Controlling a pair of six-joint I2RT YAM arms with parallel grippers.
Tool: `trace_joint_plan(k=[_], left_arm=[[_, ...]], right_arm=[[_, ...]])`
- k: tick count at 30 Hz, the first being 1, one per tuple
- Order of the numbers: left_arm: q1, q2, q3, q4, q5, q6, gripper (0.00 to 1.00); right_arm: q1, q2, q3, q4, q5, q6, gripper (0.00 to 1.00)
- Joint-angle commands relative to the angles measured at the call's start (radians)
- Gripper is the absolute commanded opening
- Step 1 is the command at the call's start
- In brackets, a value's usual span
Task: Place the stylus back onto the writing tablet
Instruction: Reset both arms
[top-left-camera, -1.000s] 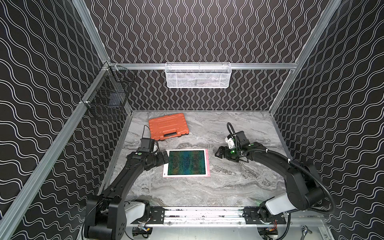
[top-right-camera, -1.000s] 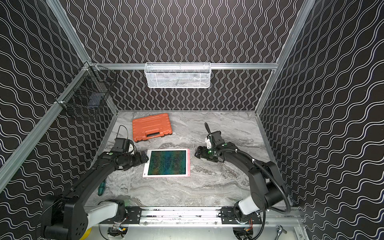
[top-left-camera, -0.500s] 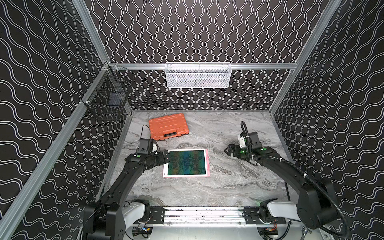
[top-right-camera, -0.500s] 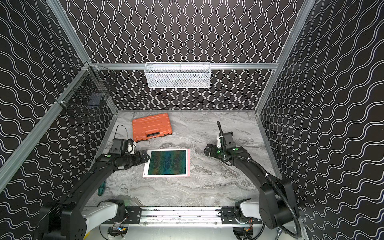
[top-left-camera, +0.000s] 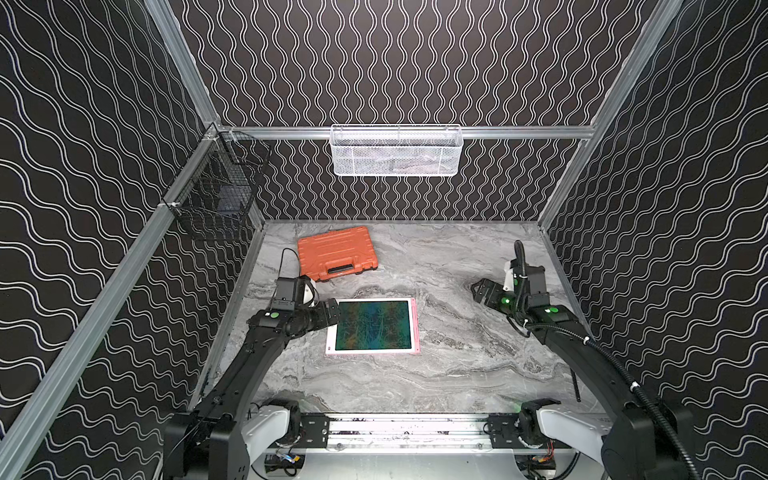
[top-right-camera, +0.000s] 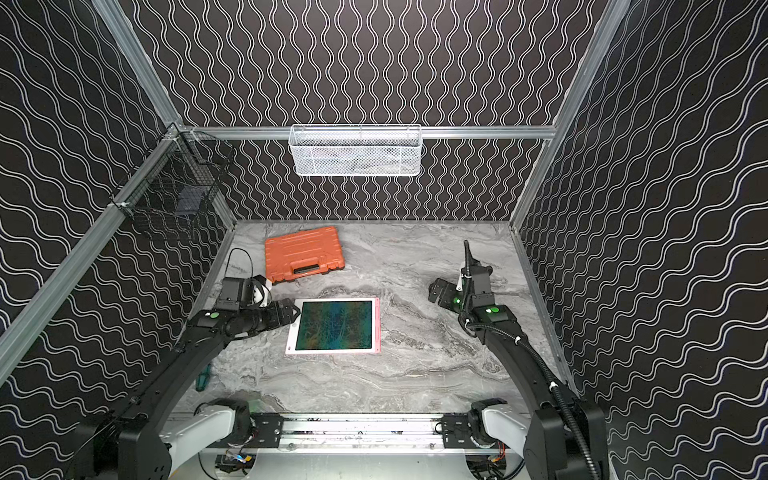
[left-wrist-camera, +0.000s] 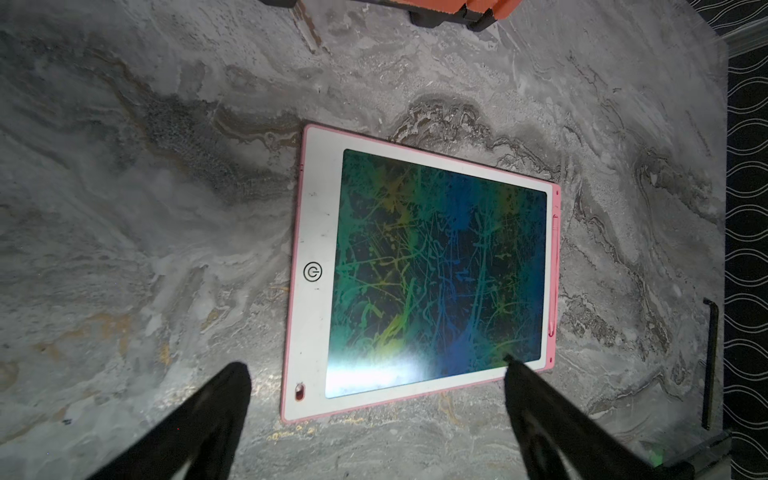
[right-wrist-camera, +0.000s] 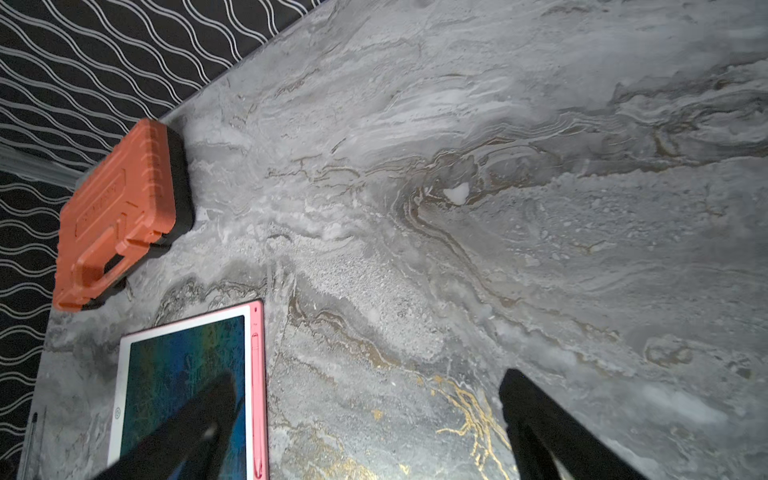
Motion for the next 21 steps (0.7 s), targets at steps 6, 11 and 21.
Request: trace_joint_plan(k=[6, 11, 21], left_arm=[[0.0, -0.014, 0.01, 0.039, -0.012, 0.045, 0.99], [0.0, -0.013, 0.006, 0.055, -0.023, 0.047, 0.99], [0.0, -0.009, 0.061, 0.068, -0.147, 0.043, 0.99]], right_arm=[[-0.109, -0.014, -0.05, 0.118, -0.006, 0.038, 1.0], [-0.144, 0.026, -0.017, 0.114, 0.099, 0.054, 1.0], [-0.155, -0.099, -0.277, 0.474, 0.308, -0.101, 1.0]])
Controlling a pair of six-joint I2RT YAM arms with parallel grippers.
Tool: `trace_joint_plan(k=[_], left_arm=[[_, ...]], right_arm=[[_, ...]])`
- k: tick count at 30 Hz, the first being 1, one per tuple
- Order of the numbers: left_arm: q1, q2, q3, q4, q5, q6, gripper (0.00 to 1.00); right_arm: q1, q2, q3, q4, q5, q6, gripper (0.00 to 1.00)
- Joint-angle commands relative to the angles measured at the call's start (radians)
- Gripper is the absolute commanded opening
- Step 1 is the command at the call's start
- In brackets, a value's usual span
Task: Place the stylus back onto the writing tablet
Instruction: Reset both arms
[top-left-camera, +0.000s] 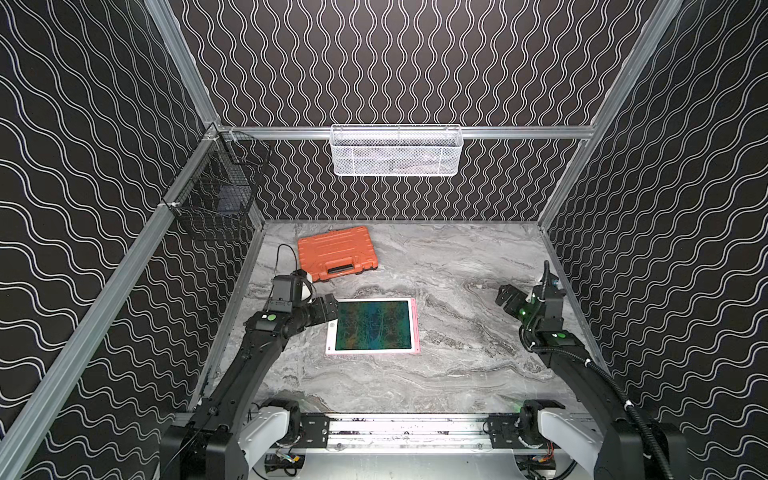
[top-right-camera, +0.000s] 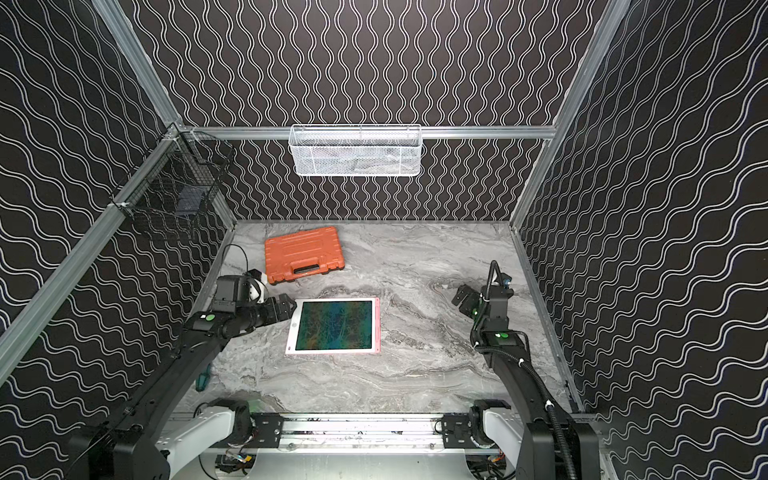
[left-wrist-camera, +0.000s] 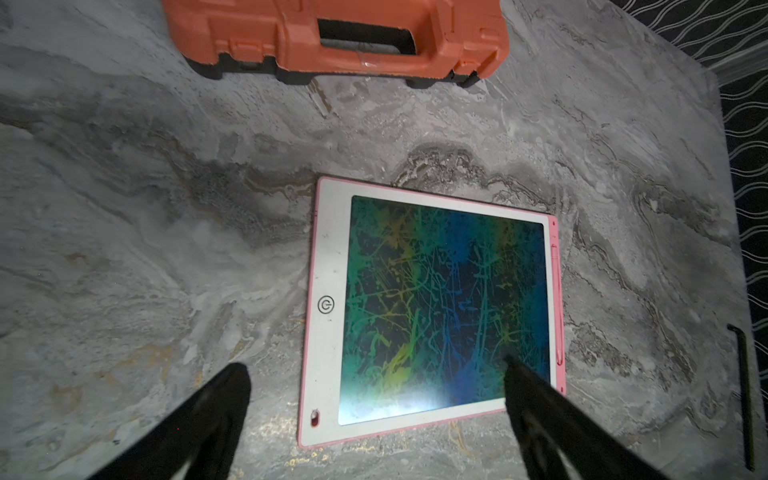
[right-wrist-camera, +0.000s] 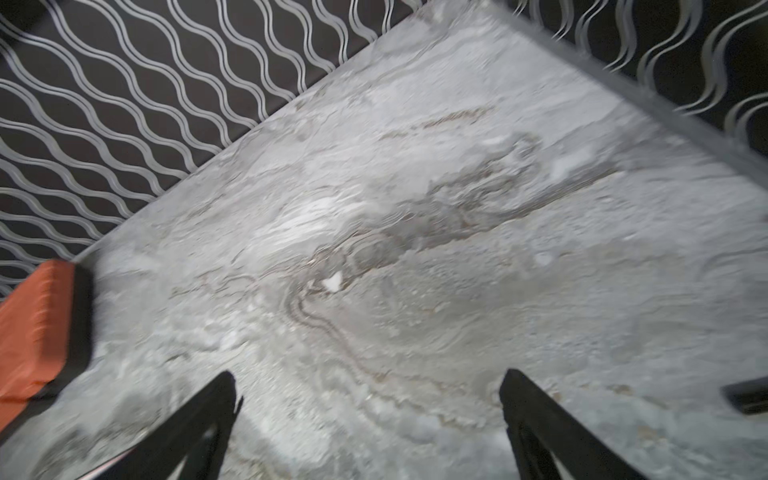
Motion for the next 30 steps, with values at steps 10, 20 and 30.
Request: trace_joint_plan(k=[10, 20, 30], left_arm=[[0.001, 0.057, 0.057, 0.1, -0.354, 0.081, 0.99], [0.002, 0.12, -0.004, 0.233, -0.546, 0.156, 0.99], [0.002, 0.153, -0.162, 0.583, -0.585, 0.26, 0.99]], right_arm=[[-0.042, 0.11, -0.049, 0.26, 0.109, -0.216, 1.0], [-0.102, 0.162, -0.111, 0.405, 0.082, -0.23, 1.0], [-0.151, 0.256, -0.112, 0.52, 0.029, -0.265, 1.0]])
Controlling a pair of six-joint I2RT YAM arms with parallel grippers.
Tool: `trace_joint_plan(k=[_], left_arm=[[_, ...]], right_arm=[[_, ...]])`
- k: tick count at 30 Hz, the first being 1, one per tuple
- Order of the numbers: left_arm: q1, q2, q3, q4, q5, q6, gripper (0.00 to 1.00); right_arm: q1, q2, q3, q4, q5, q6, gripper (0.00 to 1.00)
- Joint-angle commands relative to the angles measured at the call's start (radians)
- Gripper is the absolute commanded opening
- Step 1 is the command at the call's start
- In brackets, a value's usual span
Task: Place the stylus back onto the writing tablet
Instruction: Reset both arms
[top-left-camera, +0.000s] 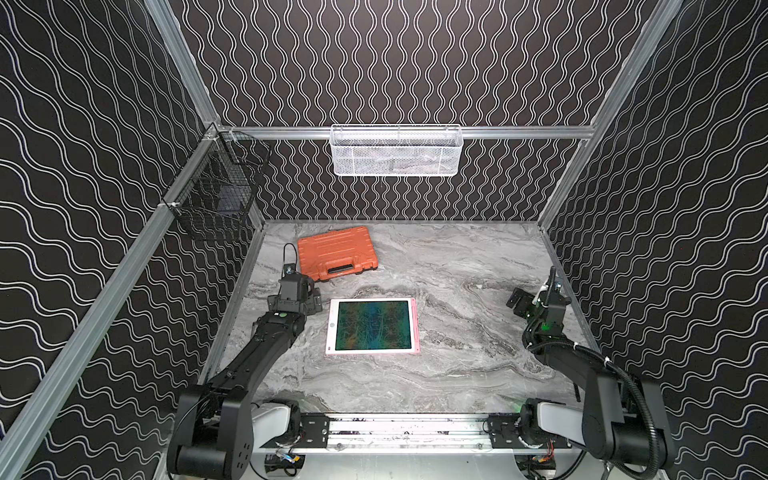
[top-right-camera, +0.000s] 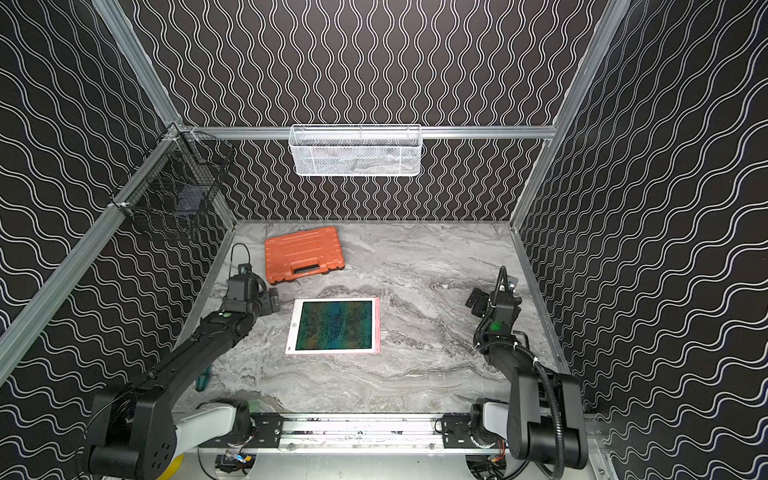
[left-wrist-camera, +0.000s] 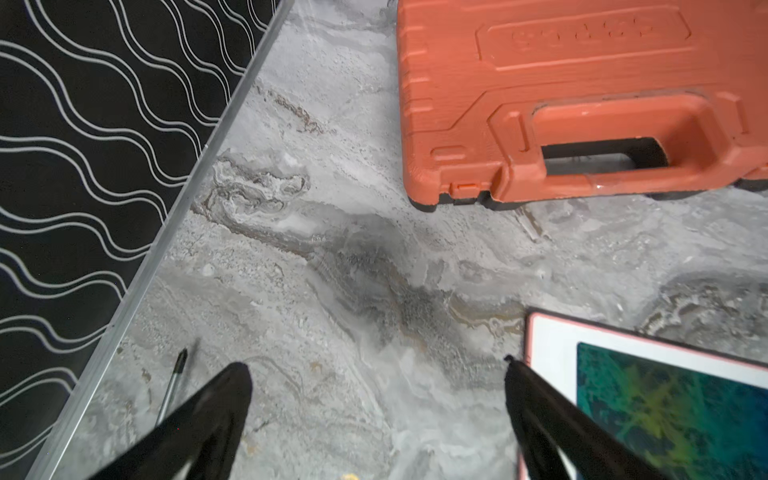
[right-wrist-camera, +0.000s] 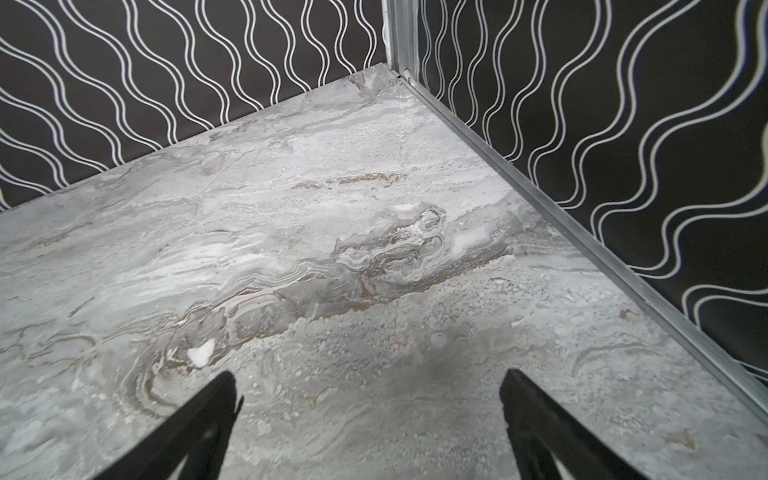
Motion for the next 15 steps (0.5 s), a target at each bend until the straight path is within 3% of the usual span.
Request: trace_joint_plan(k=[1, 15], left_arm=[[0.002, 0.014, -0.034, 0.204, -0.028, 0.069, 0.99], [0.007, 0.148, -0.087, 0.54, -0.027, 0.16, 0.99]], right_arm=[[-0.007, 0.021, -0.001, 0.094, -0.038, -0.017, 1.0], [-0.008, 0.098, 0.0, 0.21, -0.057, -0.021, 1.0]])
